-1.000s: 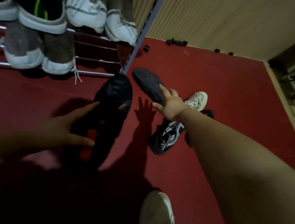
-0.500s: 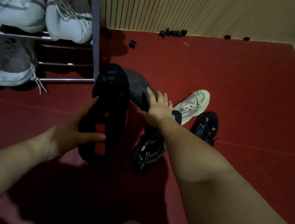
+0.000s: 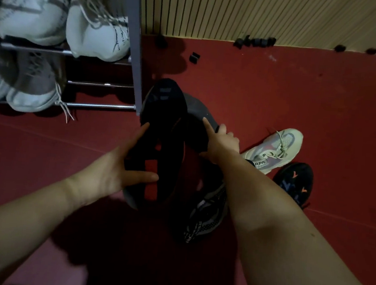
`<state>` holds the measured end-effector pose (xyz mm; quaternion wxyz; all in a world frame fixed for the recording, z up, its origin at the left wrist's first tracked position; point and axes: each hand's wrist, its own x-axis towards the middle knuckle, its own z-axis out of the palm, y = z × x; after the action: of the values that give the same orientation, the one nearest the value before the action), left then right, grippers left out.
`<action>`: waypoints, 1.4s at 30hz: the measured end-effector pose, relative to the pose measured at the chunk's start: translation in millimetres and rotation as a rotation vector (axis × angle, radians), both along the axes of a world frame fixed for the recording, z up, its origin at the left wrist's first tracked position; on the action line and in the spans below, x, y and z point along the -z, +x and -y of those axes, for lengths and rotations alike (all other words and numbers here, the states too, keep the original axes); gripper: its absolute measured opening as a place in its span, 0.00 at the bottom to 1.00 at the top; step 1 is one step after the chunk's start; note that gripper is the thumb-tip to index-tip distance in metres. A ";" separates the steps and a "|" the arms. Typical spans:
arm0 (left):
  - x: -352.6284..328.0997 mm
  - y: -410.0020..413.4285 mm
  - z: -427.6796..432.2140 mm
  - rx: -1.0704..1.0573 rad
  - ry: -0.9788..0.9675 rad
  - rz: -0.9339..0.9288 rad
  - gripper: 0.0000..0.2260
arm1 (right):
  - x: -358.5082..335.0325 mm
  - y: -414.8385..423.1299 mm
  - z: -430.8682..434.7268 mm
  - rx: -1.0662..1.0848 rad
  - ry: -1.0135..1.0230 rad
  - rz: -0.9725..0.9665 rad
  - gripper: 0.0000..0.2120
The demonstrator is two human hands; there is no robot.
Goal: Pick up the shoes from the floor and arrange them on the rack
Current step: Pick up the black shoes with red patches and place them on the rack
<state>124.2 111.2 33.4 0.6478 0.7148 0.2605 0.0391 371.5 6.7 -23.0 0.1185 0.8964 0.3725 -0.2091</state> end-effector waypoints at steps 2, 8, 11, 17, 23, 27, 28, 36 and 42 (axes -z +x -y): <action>1.7 -6.6 -4.5 0.011 0.000 -0.003 0.47 | -8.3 4.5 0.5 0.041 0.050 -0.096 0.50; -4.1 -19.3 -18.4 0.022 -0.069 0.021 0.51 | -46.8 -1.6 9.2 0.528 0.523 -0.732 0.36; -8.6 -24.2 -27.7 0.084 -0.161 0.046 0.51 | -55.3 -12.9 14.8 0.876 0.663 -1.038 0.19; -13.0 -36.1 -33.6 0.125 -0.216 0.082 0.48 | -42.7 -34.8 50.9 0.906 0.525 -0.535 0.09; -13.1 -45.4 -38.5 0.113 -0.077 0.039 0.42 | -47.6 -74.6 62.2 0.790 0.411 -0.357 0.23; -13.9 -48.8 -44.9 0.160 -0.025 0.011 0.42 | -39.2 -96.0 51.9 0.744 0.348 -0.406 0.36; -12.5 -49.4 -46.4 0.163 -0.027 0.010 0.43 | -41.2 -101.9 47.1 0.729 0.329 -0.424 0.37; -6.0 -43.4 -40.5 0.126 -0.039 0.036 0.43 | -24.4 -119.4 30.3 0.636 0.272 -0.436 0.42; 7.9 -37.7 -33.2 0.181 -0.055 0.032 0.43 | -18.5 -115.2 40.4 0.532 0.185 -0.372 0.41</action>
<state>86.5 144.4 25.5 0.6720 0.7168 0.1853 -0.0152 256.3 -33.7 -4.4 -0.0922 0.9156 0.1581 -0.3580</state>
